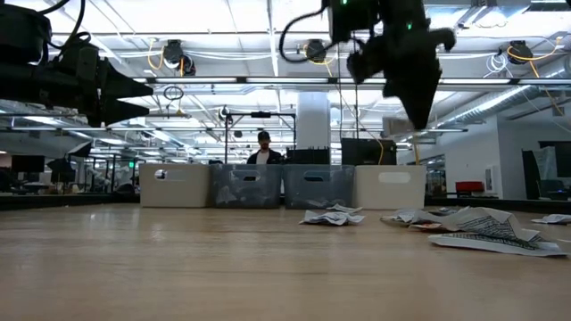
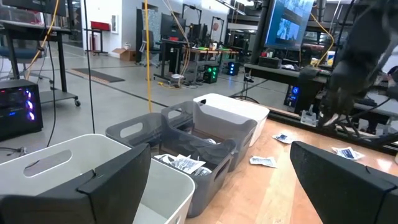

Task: Pick & Place First Aid Supplies
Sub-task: Put the ointment pack into the right black bin

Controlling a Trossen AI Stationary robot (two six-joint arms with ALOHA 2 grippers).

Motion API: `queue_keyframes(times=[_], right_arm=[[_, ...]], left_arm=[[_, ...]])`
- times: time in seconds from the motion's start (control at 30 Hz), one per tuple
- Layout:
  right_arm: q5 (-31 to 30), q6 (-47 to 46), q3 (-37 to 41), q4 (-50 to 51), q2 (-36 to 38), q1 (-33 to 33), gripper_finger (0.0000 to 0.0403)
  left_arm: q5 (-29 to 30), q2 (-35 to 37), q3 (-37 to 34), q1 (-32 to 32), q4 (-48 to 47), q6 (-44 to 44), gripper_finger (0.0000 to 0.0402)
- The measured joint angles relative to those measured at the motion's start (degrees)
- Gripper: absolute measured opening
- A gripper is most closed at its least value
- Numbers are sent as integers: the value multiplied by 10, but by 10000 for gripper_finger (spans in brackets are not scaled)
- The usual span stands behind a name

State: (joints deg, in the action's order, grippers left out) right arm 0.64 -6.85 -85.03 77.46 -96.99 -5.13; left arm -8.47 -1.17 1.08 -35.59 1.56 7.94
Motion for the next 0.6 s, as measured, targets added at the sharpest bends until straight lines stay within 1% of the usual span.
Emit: queue_keyframes(times=[0.13, 0.27, 0.4, 0.6], right_arm=[[-5, 56, -56, -2, -3, -10, 1], [-14, 92, -115, -7, -34, -36, 0], [-37, 122, -175, -10, -69, -78, 0], [-37, 170, -259, -4, -137, -155, 0]], left_arm=[[0, 0, 0, 0, 0, 0, 392], [0, 0, 0, 0, 0, 0, 392], [0, 0, 0, 0, 0, 0, 392], [0, 0, 0, 0, 0, 0, 392]])
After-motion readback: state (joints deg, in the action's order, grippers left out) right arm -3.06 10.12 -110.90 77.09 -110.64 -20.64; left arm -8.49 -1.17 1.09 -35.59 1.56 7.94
